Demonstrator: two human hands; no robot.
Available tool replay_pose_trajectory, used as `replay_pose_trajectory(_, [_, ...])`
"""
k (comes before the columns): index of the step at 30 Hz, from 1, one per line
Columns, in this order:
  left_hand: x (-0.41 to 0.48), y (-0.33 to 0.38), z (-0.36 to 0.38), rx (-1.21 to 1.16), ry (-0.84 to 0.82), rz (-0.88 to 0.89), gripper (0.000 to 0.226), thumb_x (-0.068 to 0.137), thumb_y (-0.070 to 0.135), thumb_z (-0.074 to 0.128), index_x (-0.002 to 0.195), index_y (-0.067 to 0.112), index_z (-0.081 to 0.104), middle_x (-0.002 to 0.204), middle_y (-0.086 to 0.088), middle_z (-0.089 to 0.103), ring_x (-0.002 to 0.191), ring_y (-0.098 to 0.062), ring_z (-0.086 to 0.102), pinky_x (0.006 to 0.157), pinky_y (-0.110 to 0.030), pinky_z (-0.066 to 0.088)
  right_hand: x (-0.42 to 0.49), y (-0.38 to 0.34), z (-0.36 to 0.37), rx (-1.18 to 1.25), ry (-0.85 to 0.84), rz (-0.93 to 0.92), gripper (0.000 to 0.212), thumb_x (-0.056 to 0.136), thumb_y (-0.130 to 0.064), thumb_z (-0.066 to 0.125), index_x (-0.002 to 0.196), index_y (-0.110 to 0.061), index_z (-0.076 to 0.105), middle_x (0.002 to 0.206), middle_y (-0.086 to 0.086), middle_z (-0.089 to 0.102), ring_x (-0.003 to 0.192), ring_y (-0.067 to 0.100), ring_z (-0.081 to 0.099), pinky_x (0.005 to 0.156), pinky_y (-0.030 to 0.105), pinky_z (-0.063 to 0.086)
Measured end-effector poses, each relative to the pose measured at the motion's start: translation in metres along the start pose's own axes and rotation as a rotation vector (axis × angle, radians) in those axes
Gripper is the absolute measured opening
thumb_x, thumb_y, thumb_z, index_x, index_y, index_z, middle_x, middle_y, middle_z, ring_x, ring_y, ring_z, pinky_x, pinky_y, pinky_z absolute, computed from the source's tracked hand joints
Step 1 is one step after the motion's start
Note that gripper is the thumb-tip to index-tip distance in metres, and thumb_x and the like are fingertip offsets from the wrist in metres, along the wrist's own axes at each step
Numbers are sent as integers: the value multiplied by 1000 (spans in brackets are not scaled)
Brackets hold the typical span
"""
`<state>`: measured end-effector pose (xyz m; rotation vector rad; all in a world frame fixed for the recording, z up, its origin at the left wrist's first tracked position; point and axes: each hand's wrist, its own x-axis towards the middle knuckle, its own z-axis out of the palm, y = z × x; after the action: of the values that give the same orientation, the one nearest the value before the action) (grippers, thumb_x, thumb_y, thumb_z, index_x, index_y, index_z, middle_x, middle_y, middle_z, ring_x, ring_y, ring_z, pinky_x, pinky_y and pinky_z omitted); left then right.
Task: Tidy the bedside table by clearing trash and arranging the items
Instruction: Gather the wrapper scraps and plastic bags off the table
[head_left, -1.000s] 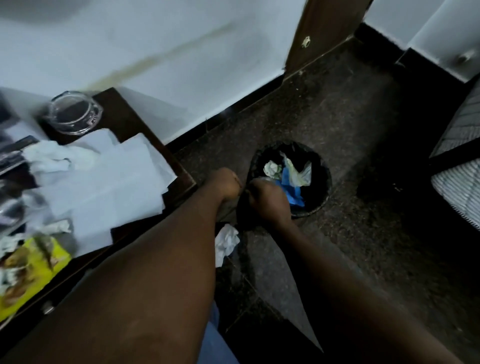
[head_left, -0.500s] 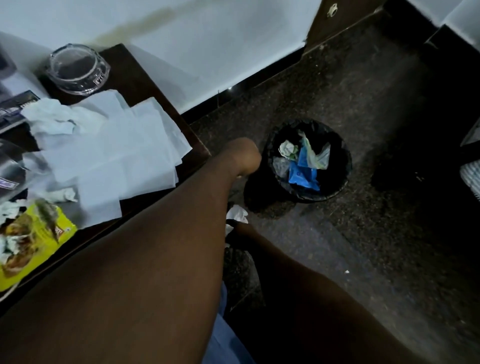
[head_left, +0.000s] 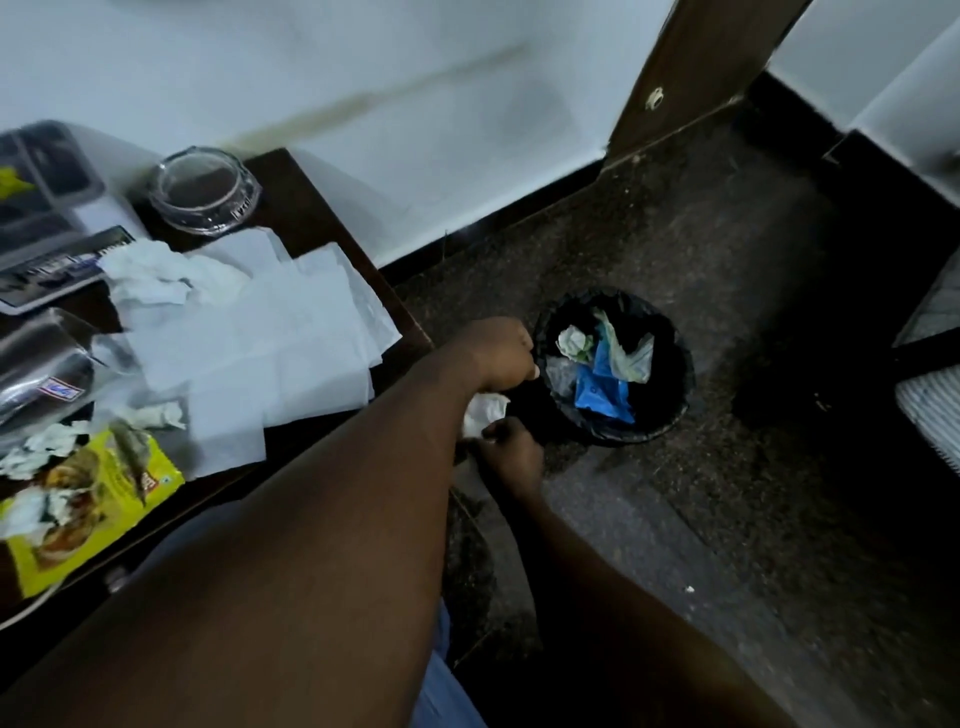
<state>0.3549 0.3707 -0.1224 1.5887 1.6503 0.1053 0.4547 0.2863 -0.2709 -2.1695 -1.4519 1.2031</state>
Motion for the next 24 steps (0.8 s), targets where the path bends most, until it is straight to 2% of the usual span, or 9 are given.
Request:
replay_pose_trajectory(2, [-10,7,-3,-25,16,21,18,89,22,75,102,10,73,101,-12,73,94,-26,71,88,-38,57,-3,-10,-20,95,81,-19,23,80,-21,71,100,-21,59,101,9,71,99,34,66,82,36,51])
replay_pose_trajectory(5, [-29,16,-12,-138,134,29,27,89,21,74,116,17,74,115,-4,75,99,-22,71,91,-38,58,-16,-31,-53,250,106,-134,31,84,-9,61,109,-25,54,102,6,67,97,30,65,83,40,54])
replay_pose_trajectory(8, [-51,20,-26,-238,365,28,26,91,18,67,116,21,73,118,-4,73,107,-23,67,94,-37,56,-30,-61,-83,364,112,-280,45,84,5,52,115,-26,61,102,8,69,92,24,64,78,35,50])
replay_pose_trajectory(10, [-68,19,-40,-275,534,12,27,91,18,65,116,23,73,120,-2,72,112,-23,66,95,-31,52,-42,-88,-101,472,120,-353,49,83,11,47,112,-23,68,110,10,72,99,23,66,85,37,54])
replay_pose_trajectory(13, [-96,11,-62,-334,635,27,31,91,28,69,122,25,71,125,-1,71,118,-21,64,99,-29,48,-65,-132,-121,674,121,-419,48,81,15,43,101,-17,74,108,12,75,98,25,70,83,35,59])
replay_pose_trajectory(16, [-130,-5,-83,-381,615,68,35,91,42,71,123,29,71,125,2,71,115,-17,65,98,-31,51,-86,-177,-126,795,26,-500,42,78,18,38,90,-5,71,85,14,72,74,22,67,66,29,55])
replay_pose_trajectory(19, [-170,-33,-95,-635,589,57,31,92,46,71,119,31,71,114,5,73,85,-13,75,66,-31,60,-109,-215,-118,755,-63,-541,43,79,17,35,83,-8,70,77,13,66,70,24,60,66,30,48])
replay_pose_trajectory(21, [-191,-49,-103,-762,611,42,23,93,42,72,111,27,73,102,3,73,65,-11,73,51,-26,56,-125,-239,-109,734,-168,-555,38,82,12,39,82,-9,71,74,8,68,67,18,62,64,26,49])
replay_pose_trajectory(24, [-216,-76,-122,-877,760,-30,13,93,28,75,99,16,74,97,-12,75,75,-24,73,63,-39,62,-148,-275,-91,553,-429,-604,25,76,-9,54,92,-12,73,93,9,73,91,22,69,83,36,55])
